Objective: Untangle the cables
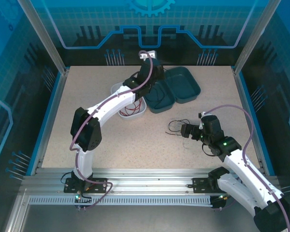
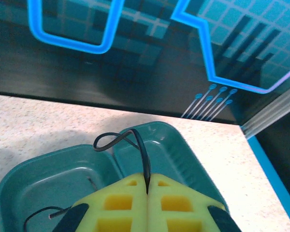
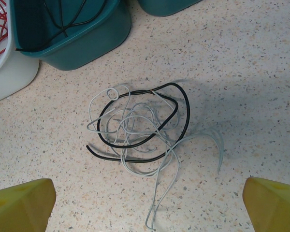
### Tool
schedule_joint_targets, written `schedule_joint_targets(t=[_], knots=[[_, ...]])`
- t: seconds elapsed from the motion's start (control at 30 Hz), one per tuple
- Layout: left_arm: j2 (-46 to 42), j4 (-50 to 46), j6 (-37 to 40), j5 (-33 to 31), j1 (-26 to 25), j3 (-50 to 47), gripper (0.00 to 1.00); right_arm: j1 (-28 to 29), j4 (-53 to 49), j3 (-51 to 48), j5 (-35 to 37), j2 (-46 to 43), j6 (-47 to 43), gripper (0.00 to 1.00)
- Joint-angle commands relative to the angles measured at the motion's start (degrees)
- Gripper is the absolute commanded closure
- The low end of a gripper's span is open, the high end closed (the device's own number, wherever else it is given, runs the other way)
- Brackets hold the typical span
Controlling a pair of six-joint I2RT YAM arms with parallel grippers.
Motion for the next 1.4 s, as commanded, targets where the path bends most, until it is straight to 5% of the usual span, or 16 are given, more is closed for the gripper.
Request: schedule_joint_targets(t=[0.0,0.3,1.37], knots=[[-3.34,2.26,-2.11,-3.78,1.2,-1.04,1.0,-0.48,-0.53,-0.08,0.29,-0.61,0.08,0.0],[-4.45,1.62,-1.76,-8.6,1.56,-4.76,1.0,-0.51,0.14,-0.43,-0.19,-0.37,0.35,0.0],[5.61,-4.76,-12.18,-3.91,-3.45,-7.03,1.0,-0.61,-0.29,-0.41,0.21,0.79,1.0,0.0]])
